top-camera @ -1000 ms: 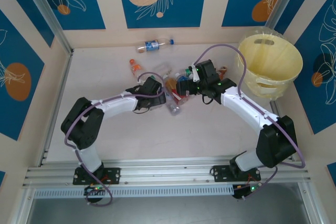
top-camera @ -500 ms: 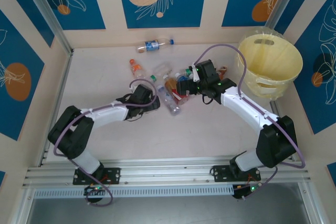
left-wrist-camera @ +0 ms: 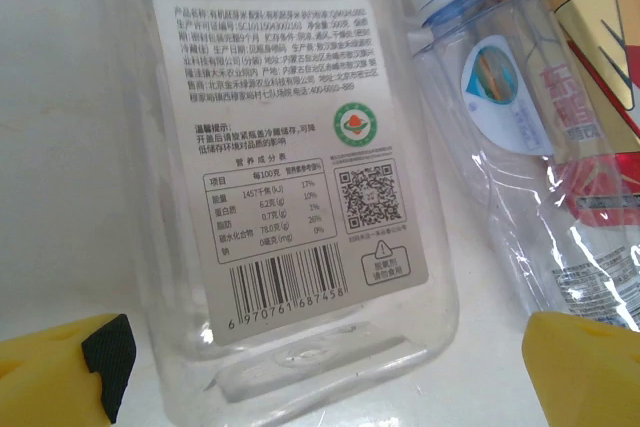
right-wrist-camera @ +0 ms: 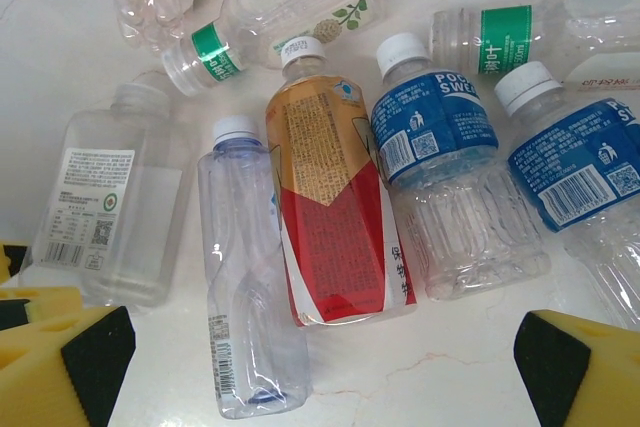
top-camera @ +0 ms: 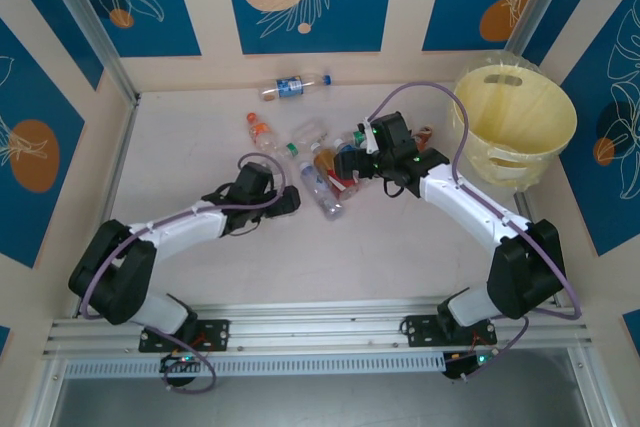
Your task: Put the plastic bottles in the bin
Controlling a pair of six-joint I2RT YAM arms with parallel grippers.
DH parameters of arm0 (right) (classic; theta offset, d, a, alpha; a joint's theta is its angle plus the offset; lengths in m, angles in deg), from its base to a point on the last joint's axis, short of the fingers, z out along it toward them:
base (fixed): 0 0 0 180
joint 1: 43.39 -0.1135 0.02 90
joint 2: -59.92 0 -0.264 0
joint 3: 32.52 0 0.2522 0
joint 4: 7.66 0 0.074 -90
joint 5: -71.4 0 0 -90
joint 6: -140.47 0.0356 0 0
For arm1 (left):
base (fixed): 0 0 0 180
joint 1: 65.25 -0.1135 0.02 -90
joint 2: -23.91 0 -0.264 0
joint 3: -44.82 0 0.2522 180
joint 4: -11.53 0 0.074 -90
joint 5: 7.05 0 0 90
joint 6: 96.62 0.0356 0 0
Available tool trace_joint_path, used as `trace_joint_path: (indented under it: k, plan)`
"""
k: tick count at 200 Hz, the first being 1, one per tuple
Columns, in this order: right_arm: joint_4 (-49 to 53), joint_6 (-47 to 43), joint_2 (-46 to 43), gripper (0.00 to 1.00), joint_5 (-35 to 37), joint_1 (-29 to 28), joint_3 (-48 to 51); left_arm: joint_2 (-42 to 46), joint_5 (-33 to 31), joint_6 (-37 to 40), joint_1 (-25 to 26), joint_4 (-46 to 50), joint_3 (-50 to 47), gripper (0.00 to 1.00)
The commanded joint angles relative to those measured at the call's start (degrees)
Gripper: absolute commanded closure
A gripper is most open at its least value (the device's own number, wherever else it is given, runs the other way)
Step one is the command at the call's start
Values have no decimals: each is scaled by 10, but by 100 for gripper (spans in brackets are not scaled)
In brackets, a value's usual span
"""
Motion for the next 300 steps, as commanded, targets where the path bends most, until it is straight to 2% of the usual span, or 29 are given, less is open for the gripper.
trace_joint_path:
  k: [1,22,50,84,121,163,175,201,242,300]
  plan:
    - [-1,-8,2,0,8,-5,-14,-13,-56,37,3,89,20,0]
    - [0,-10,2,0,12,-5,-14,-34,-32,60,8,98,40,0]
    - [-3,-8,2,1,11,-5,-12,-87,-74,81,32,165,104,0]
    - [-3,-7,5,0,11,-6,-9,-148,-91,79,46,188,140,0]
    - [-1,-9,7,0,13,-6,-8,-193,-94,74,48,175,149,0]
    - [-3,-10,11,0,13,-6,-5,-189,-96,73,49,164,147,3]
    - [-3,-9,14,0,13,-6,-6,-175,-87,75,48,146,141,7]
    - [-2,-8,18,0,10,-6,-8,-140,-72,66,49,105,122,24]
    - [-4,-9,16,0,7,-6,-8,-101,-92,67,49,115,111,39]
    - [-3,-3,15,0,-3,-6,-8,-30,-81,89,45,56,39,64]
